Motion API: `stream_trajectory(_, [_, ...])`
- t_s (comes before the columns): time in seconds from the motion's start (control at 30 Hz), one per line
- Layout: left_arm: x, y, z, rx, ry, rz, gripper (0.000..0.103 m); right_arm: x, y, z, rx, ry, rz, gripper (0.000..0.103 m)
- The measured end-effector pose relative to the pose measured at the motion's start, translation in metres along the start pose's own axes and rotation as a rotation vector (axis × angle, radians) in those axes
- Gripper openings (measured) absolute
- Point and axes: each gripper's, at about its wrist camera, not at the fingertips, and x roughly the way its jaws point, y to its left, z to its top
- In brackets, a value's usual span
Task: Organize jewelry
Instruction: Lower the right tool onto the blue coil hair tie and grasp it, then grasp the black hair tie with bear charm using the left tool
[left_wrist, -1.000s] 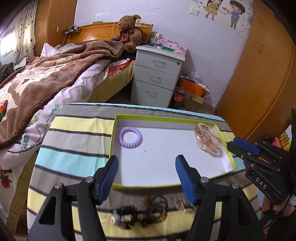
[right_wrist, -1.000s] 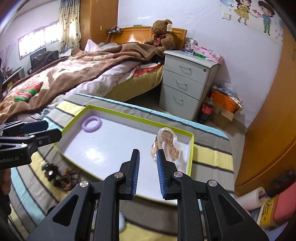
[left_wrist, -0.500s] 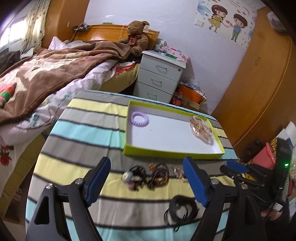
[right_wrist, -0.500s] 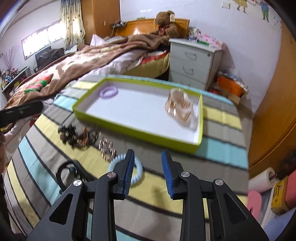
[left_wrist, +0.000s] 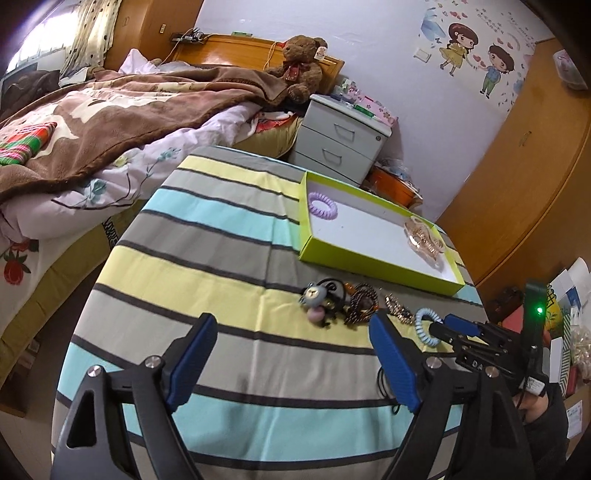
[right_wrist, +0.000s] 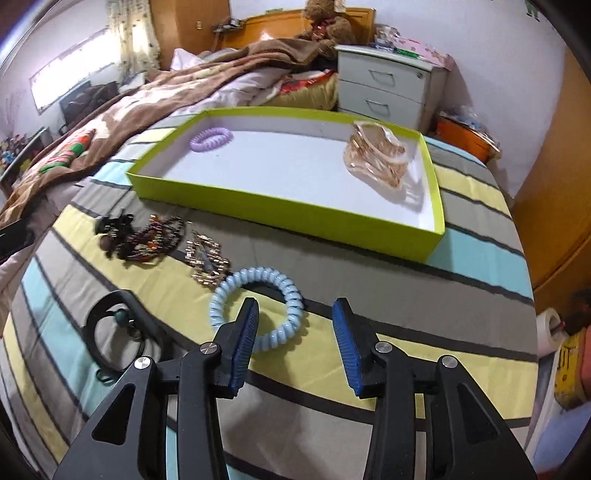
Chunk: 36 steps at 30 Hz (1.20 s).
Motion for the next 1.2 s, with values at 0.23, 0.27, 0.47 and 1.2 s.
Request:
stream_trajectory(0.23, [0.002,0.011,-0.007,-0.027,0.016,-0.003,0.086,-0.003,0.001,-0.002,0.034,-0.016,-0.039,0.022])
stream_trajectory(0.27, [0.002,0.012,-0.007,-0.031,0.017,-0.008,0.086,-0.004,0.0,-0.002,0.039,-0.017,-0.042,0.02])
stream_trajectory(0.47, [-0.001,0.011,-0.009,-0.03,0.017,-0.008,0.086,-0.006,-0.003,-0.004,0.06,-0.026,-0.044,0.011])
stream_trajectory(1.2, [0.034,-0.017,0.009,0.071,0.044,0.01,0.086,-0.064,-0.017,-0.018,0.162,-0.177,0.015,0.01])
